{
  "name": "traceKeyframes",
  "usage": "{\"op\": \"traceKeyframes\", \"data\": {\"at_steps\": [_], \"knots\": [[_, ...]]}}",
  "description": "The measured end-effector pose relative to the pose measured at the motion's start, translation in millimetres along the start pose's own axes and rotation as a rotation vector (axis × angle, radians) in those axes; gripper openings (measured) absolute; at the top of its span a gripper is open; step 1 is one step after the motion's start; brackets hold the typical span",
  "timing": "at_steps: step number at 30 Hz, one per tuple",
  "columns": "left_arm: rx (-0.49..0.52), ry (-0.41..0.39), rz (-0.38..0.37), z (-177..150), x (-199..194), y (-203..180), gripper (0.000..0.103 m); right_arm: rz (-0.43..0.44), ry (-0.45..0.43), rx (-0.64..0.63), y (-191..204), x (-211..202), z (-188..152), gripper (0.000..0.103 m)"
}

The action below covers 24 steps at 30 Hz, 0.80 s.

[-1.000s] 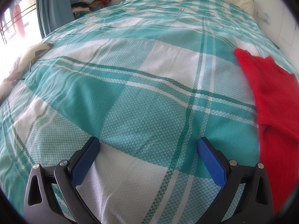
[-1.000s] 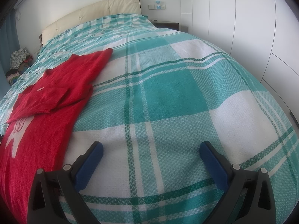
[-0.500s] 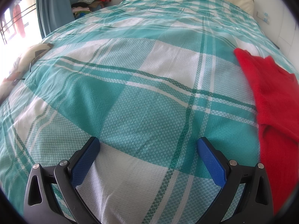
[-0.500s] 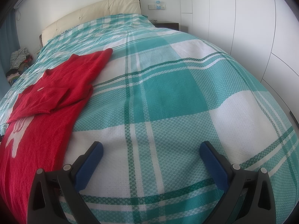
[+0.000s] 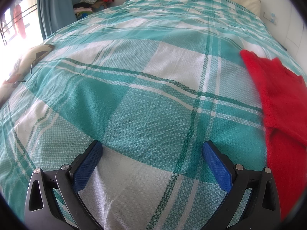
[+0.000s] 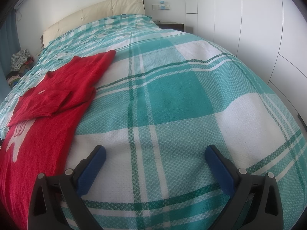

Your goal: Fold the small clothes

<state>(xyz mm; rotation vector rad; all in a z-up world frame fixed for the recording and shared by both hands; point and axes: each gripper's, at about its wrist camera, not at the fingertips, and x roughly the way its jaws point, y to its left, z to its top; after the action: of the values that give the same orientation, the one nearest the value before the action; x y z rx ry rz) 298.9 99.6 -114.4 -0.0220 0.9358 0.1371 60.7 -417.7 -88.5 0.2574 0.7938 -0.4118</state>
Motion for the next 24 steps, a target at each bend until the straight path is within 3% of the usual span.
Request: {"op": "traceKeyframes", "data": {"at_steps": [11, 15, 20, 24], "knots": [[-0.037, -0.028, -0.041, 3.6, -11.3, 10.8, 0.103, -0.001, 0.000, 0.000, -0.3, 0.1, 0.0, 0.102], [-0.049, -0.084, -0.075, 6.5, -36.2, 18.0, 0.103, 0.000, 0.000, 0.000, 0.1, 0.0, 0.0, 0.102], [0.011, -0.182, -0.047, 7.9, -70.5, 14.0, 0.103, 0.002, 0.000, 0.001, -0.6, 0.3, 0.0, 0.102], [0.025, -0.197, -0.047, 3.1, -78.5, 11.6, 0.103, 0.002, 0.000, 0.002, 0.4, -0.5, 0.7, 0.102]]}}
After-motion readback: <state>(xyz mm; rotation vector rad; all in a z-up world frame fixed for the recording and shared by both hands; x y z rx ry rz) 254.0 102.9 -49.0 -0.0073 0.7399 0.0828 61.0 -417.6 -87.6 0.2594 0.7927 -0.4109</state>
